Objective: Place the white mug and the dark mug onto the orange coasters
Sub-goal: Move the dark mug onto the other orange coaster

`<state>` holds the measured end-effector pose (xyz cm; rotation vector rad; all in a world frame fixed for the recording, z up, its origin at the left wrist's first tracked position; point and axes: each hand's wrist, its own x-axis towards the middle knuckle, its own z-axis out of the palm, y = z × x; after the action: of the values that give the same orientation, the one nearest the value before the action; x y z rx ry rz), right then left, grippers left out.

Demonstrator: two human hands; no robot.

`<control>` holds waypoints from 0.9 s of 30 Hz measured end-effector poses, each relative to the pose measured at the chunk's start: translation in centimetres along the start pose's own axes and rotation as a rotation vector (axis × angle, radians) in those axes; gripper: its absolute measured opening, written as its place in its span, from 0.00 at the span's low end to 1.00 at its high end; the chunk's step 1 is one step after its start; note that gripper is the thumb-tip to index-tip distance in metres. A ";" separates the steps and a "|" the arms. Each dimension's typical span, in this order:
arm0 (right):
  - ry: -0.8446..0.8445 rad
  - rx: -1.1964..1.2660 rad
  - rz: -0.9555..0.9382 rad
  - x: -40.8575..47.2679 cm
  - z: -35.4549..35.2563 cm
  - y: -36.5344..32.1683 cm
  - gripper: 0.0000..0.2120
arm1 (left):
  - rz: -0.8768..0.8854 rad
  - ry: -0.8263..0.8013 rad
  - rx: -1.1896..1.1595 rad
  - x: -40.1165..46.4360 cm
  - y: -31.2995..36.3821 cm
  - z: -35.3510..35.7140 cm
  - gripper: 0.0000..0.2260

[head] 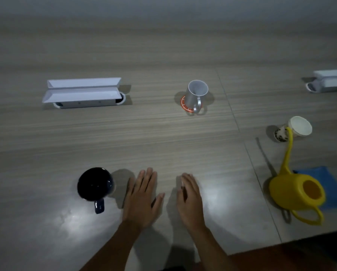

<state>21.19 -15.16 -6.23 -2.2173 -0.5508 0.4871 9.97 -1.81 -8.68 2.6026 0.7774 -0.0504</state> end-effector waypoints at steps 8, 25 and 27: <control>-0.174 -0.566 -0.187 -6.8 2.1 1.8 0.39 | 0.067 -0.029 0.005 -8.0 -2.8 -0.6 0.30; -0.140 -0.610 -0.105 -7.2 3.1 0.2 0.40 | -0.561 0.329 -1.264 -10.7 -3.9 -9.2 0.03; -0.138 -0.601 -0.097 -7.1 3.2 0.1 0.40 | -0.585 0.255 -1.312 -10.2 -3.9 -9.7 0.07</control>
<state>13.68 -17.06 -7.08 -2.7155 -0.9735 0.4673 -1.53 -0.28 0.19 1.1207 1.1090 0.4642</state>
